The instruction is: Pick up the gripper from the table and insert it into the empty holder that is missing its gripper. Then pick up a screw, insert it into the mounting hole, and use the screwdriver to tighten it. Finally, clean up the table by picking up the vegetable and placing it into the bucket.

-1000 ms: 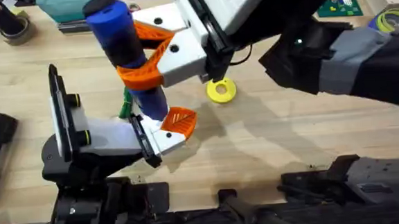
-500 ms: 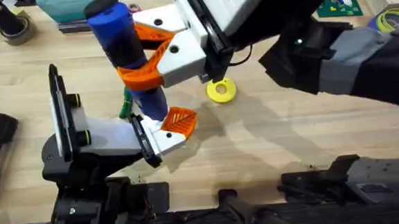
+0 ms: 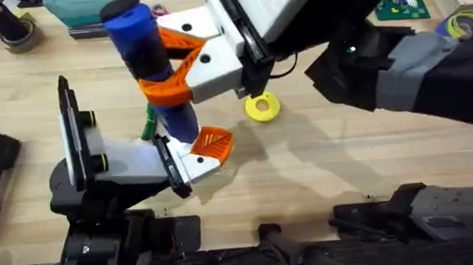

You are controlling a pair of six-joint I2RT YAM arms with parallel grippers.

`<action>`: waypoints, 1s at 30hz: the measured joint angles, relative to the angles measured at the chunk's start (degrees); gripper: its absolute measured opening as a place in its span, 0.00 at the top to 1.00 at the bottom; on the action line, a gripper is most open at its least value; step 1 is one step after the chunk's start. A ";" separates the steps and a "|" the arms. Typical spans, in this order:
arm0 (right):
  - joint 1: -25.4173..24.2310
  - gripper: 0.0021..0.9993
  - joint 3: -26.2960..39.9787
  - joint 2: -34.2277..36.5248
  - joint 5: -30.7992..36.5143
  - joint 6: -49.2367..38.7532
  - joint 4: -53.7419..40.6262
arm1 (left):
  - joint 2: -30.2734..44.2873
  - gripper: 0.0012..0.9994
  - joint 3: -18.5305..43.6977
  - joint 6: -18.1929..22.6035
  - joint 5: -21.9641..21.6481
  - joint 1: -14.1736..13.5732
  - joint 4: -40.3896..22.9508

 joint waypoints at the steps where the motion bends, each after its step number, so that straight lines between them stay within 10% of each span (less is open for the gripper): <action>1: 0.00 0.98 0.00 0.00 -0.02 -0.02 0.05 | 0.00 1.00 0.00 0.00 0.02 0.00 0.00; 30: -2.15 0.98 3.00 0.58 0.96 6.52 5.11 | 0.00 1.00 0.00 0.02 0.00 0.00 0.02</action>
